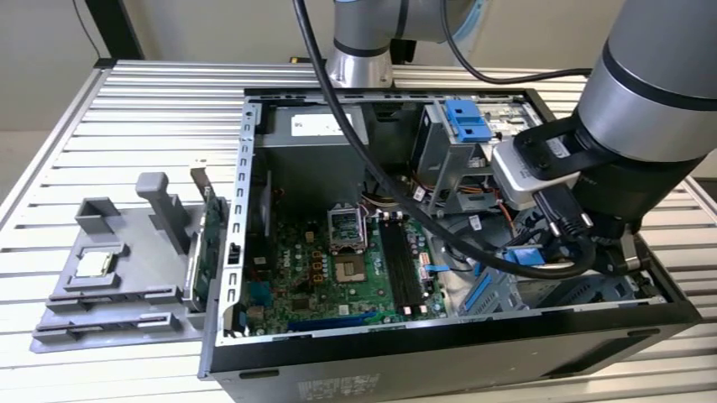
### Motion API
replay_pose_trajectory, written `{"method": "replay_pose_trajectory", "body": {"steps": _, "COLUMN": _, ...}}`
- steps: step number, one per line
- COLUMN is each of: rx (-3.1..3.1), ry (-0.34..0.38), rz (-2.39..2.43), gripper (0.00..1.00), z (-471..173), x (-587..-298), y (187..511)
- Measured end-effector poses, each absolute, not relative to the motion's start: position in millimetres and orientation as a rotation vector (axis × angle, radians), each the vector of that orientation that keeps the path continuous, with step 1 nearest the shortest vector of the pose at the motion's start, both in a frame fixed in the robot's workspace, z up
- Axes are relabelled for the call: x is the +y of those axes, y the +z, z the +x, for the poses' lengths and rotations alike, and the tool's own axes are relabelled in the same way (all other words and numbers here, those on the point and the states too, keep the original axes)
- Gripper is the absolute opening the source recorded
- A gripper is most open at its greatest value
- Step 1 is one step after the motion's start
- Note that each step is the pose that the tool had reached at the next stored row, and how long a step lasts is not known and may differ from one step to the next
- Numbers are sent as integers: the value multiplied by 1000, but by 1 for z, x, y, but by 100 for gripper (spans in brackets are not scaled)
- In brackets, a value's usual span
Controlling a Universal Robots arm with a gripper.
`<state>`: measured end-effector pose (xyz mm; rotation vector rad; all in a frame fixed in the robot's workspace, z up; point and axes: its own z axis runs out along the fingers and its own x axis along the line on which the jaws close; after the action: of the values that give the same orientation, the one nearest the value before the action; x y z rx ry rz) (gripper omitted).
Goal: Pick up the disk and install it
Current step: 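Insert the second disk wire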
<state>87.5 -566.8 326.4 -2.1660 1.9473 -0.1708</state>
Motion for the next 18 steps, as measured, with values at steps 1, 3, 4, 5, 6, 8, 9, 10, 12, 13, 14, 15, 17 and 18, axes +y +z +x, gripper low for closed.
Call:
{"method": "replay_pose_trajectory", "body": {"steps": 1, "rx": 1947, "ry": -171, "rz": -2166, "gripper": 0, "z": 87, "x": -567, "y": 326}}
{"method": "replay_pose_trajectory", "body": {"steps": 3, "rx": 1947, "ry": -171, "rz": -2166, "gripper": 0, "z": 87, "x": -567, "y": 324}}
{"method": "replay_pose_trajectory", "body": {"steps": 4, "rx": 1947, "ry": -171, "rz": -2166, "gripper": 0, "z": 87, "x": -567, "y": 323}}
{"method": "replay_pose_trajectory", "body": {"steps": 5, "rx": 1947, "ry": -171, "rz": -2166, "gripper": 0, "z": 87, "x": -567, "y": 323}}
{"method": "replay_pose_trajectory", "body": {"steps": 6, "rx": 1947, "ry": -171, "rz": -2166, "gripper": 0, "z": 87, "x": -567, "y": 323}}
{"method": "replay_pose_trajectory", "body": {"steps": 8, "rx": 1947, "ry": -170, "rz": -2166, "gripper": 0, "z": 87, "x": -567, "y": 323}}
{"method": "replay_pose_trajectory", "body": {"steps": 9, "rx": 1947, "ry": -170, "rz": -2166, "gripper": 0, "z": 87, "x": -567, "y": 323}}
{"method": "replay_pose_trajectory", "body": {"steps": 10, "rx": 1947, "ry": -169, "rz": -2165, "gripper": 0, "z": 87, "x": -567, "y": 324}}
{"method": "replay_pose_trajectory", "body": {"steps": 12, "rx": 1947, "ry": -169, "rz": -2165, "gripper": 0, "z": 87, "x": -567, "y": 326}}
{"method": "replay_pose_trajectory", "body": {"steps": 13, "rx": 1947, "ry": -171, "rz": -2166, "gripper": 0, "z": 87, "x": -567, "y": 327}}
{"method": "replay_pose_trajectory", "body": {"steps": 14, "rx": 1947, "ry": -170, "rz": -2166, "gripper": 0, "z": 87, "x": -567, "y": 328}}
{"method": "replay_pose_trajectory", "body": {"steps": 15, "rx": 1947, "ry": -170, "rz": -2165, "gripper": 0, "z": 87, "x": -567, "y": 328}}
{"method": "replay_pose_trajectory", "body": {"steps": 17, "rx": 1947, "ry": -170, "rz": -2166, "gripper": 0, "z": 87, "x": -567, "y": 328}}
{"method": "replay_pose_trajectory", "body": {"steps": 18, "rx": 1947, "ry": -170, "rz": -2166, "gripper": 0, "z": 87, "x": -567, "y": 328}}
